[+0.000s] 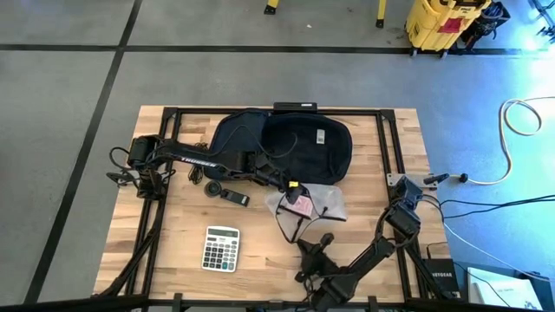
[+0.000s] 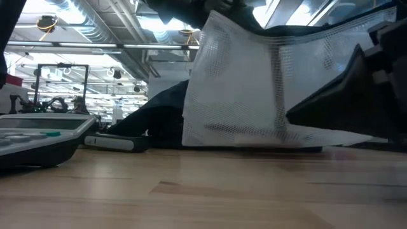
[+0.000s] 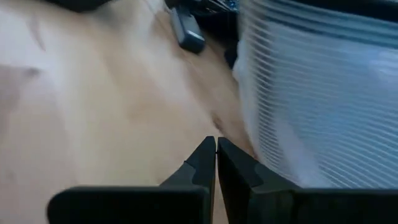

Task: Unpack backpack
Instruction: Put the gray calculator into the transparent zip bag

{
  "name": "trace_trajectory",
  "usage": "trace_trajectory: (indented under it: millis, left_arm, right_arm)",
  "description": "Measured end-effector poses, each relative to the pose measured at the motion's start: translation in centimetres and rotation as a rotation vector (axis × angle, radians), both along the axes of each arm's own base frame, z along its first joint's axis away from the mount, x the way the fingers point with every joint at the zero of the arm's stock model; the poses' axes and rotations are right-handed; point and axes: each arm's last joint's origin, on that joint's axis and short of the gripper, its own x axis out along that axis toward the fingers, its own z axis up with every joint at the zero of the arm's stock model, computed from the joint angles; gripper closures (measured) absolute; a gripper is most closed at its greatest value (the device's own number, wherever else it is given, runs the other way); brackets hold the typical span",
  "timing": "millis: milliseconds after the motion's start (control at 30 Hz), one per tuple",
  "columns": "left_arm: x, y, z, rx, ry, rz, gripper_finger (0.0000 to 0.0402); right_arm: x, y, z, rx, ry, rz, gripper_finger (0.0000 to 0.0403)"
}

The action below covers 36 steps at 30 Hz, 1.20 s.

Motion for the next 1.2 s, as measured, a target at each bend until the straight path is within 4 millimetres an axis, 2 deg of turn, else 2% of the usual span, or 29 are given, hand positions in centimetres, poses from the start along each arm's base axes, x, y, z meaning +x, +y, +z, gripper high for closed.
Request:
trace_trajectory:
  millis: [133, 500, 633, 800, 933, 1033, 1200]
  left_arm:
    - [-0.1, 0.2, 0.0, -0.001, 0.005, 0.002, 0.0402]
    - [-0.1, 0.1, 0.1, -0.002, -0.002, 0.001, 0.0402]
    - [-0.1, 0.1, 0.1, -0.004, -0.002, 0.002, 0.0402]
    - [-0.1, -0.2, 0.2, -0.005, -0.004, -0.005, 0.0402]
    - [-0.1, -0.3, 0.2, -0.004, -0.004, -0.009, 0.0402]
    - [-0.1, -0.3, 0.2, -0.002, -0.004, -0.012, 0.0402]
    - [-0.1, -0.3, 0.1, 0.001, -0.002, -0.019, 0.0402]
  right_arm:
    - [-1.0, -0.7, 0.3, -0.011, 0.009, -0.050, 0.0403]
    - [-0.8, -0.8, 0.2, 0.017, 0.028, -0.063, 0.0403]
    - [0.6, -1.2, 0.8, -0.009, -0.021, -0.069, 0.0403]
    - [3.3, -2.1, 3.3, -0.134, -0.147, -0.057, 0.0403]
    - [4.1, -3.0, 5.0, -0.170, -0.071, -0.091, 0.0403]
    - [3.7, -2.5, 5.2, -0.169, -0.082, -0.075, 0.0403]
    - [1.6, 0.2, 5.8, -0.124, -0.055, -0.020, 0.0403]
